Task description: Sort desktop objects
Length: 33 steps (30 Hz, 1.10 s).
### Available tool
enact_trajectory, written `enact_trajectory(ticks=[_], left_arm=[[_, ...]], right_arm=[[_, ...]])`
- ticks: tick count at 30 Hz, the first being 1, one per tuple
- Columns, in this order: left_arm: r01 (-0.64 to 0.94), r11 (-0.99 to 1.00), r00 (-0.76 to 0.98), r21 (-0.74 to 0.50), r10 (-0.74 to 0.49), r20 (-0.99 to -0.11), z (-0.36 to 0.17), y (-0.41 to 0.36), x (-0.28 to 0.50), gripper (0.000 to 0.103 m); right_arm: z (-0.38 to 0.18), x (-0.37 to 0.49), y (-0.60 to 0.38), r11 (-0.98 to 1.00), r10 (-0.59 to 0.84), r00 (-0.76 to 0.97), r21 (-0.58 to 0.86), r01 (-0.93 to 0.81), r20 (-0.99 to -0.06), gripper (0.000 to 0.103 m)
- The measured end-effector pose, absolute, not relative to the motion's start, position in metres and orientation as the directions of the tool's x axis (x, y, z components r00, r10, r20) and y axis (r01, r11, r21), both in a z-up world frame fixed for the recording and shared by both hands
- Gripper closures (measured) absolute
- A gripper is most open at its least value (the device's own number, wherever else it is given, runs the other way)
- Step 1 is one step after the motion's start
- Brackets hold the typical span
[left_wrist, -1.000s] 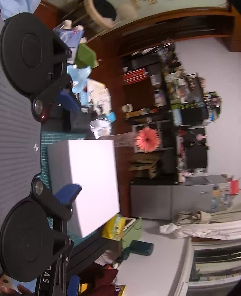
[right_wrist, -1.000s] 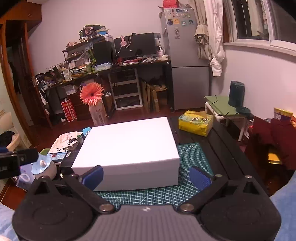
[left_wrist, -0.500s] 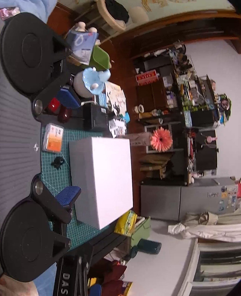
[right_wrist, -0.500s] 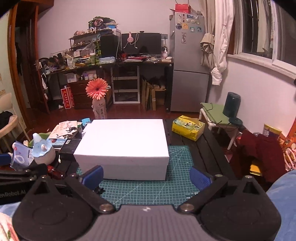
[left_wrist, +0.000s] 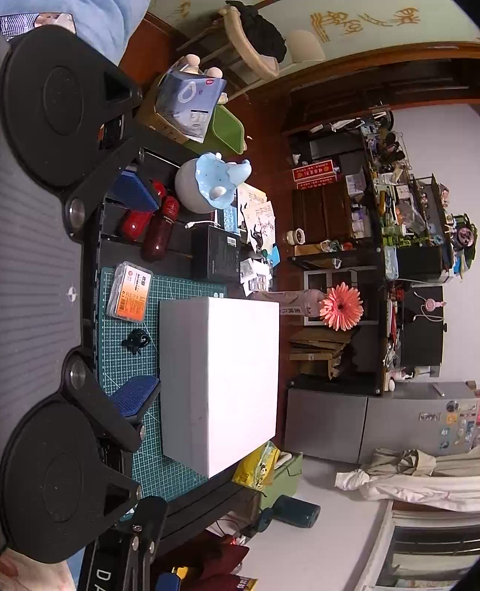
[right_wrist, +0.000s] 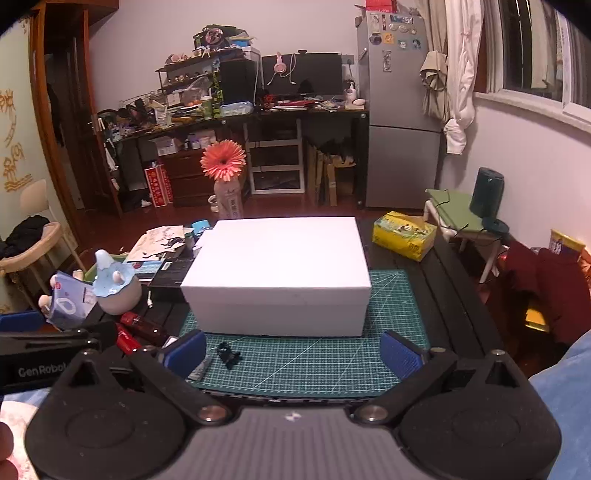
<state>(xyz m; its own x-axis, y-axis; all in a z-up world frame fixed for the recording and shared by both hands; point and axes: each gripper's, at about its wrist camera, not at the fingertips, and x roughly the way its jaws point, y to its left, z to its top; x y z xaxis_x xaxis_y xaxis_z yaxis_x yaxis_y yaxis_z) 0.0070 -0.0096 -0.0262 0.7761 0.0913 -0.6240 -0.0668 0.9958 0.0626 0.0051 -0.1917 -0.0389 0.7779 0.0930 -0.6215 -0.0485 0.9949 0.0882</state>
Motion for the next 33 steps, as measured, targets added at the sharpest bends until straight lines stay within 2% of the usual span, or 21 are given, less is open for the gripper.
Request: enact_trajectory(ticks=[33], left_arm=[[-0.046,0.997,0.777,0.068,0.079,-0.625,-0.0288,-0.0152,0.007,0.006]], right_arm=[[-0.038,0.0046,-0.1857,0.995,0.103,0.797,0.077,-0.071,-0.595,0.002]])
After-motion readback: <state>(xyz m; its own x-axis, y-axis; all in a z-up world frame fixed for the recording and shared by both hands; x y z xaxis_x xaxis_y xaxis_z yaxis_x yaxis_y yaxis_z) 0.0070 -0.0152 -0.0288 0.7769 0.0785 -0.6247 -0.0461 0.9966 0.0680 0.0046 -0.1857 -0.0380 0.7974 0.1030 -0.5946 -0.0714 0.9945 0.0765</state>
